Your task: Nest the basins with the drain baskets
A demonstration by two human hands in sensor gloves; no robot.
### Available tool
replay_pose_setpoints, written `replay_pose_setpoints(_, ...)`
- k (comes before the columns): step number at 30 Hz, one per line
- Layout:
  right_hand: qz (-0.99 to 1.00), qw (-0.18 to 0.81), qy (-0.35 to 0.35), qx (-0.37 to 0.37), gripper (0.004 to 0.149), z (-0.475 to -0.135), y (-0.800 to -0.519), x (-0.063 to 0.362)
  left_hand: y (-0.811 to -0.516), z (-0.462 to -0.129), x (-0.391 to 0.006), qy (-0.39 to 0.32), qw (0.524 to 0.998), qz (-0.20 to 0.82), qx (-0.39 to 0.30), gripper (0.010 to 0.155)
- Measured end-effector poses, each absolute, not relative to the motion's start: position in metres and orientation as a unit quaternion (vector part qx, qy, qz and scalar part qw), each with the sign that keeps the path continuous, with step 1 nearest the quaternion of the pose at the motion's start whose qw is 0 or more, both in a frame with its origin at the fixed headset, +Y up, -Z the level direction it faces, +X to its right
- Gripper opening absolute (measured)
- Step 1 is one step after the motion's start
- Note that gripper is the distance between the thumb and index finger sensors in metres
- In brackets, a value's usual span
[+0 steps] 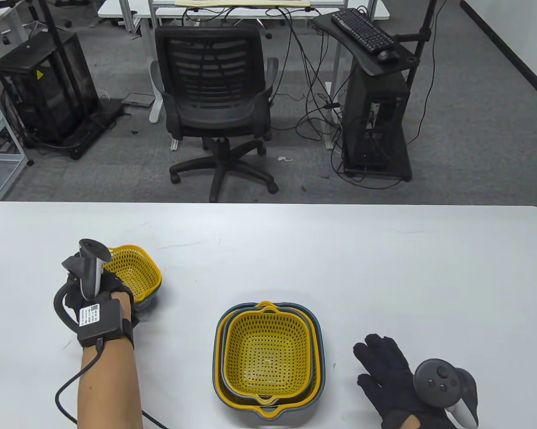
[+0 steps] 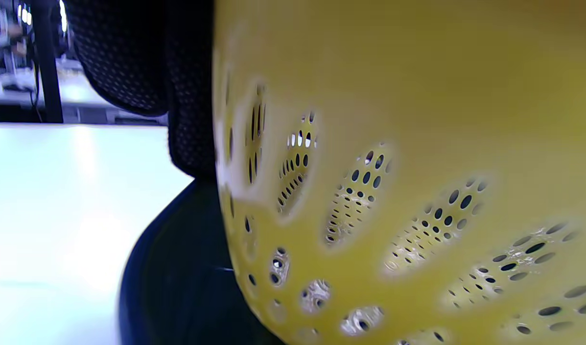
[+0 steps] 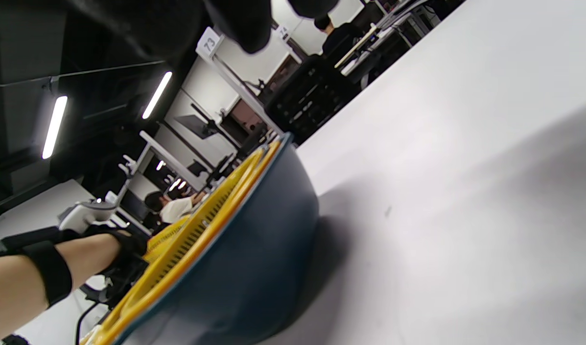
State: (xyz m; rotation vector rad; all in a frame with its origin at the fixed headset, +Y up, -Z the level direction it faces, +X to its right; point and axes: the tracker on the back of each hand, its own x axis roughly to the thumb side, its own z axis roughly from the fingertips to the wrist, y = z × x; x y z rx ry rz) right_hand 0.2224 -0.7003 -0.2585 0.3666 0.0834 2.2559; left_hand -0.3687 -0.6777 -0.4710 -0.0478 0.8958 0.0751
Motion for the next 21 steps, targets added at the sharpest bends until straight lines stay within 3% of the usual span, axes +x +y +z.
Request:
replay_pose_setpoints(9,0.897,0.416,0.05,0.143,0.062,-0.259,-0.701,0.223,-0.7,-0.483,-0.353,0.43,0.892,-0.096,-0.101,0.067)
replay_pose_setpoints(13,0.896,0.415,0.06,0.144,0.062,-0.259,-0.701,0.222,-0.713,-0.479,-0.36,0.443,0.886,-0.006,-0.133,0.067)
replay_pose_setpoints(21,0.895,0.417,0.07,0.143,0.062,-0.26,-0.703,0.222,-0.725,-0.471,-0.381,0.442,0.881,0.102,-0.13,0.07)
